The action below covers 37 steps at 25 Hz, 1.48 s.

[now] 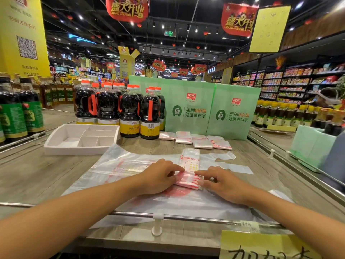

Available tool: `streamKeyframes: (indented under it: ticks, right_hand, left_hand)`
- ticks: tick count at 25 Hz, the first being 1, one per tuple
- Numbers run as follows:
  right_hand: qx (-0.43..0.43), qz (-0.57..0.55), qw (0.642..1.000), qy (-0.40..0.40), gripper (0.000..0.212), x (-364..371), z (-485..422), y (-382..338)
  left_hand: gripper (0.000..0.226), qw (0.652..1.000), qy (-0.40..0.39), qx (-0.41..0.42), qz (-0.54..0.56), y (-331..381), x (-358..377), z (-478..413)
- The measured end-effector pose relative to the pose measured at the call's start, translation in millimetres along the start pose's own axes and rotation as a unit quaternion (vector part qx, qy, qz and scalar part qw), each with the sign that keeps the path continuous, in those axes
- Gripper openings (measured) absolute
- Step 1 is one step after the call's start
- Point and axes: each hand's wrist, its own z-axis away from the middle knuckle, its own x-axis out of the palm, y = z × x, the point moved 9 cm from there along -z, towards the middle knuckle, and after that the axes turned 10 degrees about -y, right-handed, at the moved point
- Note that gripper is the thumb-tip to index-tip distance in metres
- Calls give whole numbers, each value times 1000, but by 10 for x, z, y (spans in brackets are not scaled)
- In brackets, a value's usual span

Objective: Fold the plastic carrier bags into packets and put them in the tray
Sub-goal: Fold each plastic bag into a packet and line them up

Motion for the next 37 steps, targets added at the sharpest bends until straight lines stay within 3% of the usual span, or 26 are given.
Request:
streamKeyframes:
  ticks: [4,9,13,19,24,29,32,37]
  right_hand:
    - [10,47,999,-25,56,69,-49,33]
    - [58,140,985,-77,83,115,-17,57]
    - [85,156,976,-129,77,174,-26,88]
    - [43,174,978,-108,77,167,-2,29]
    - [-22,88,994,-66,70,75,54,-81]
    - [-56,45,996,49,38,-125,73,-138]
    - [-35,-9,995,90,41,-225,104,-103]
    - [-22,-114,989,92,52,-218,74,-32]
  left_hand:
    - [41,996,-50,-50,-50,-162,109,-35]
    - [56,970,-196,-79,-123,-277,347,-39]
    - [60,965,-227,-68,-108,-297,352,-60]
    - [61,994,-110,13,-2,-159,133,-29]
    - [47,998,-27,15,53,-98,-77,27]
    - [34,986,15,9,164,-132,-139,39]
    - [34,978,29,13,206,-120,-175,48]
    - [39,975,8,19,223,-107,-119,34]
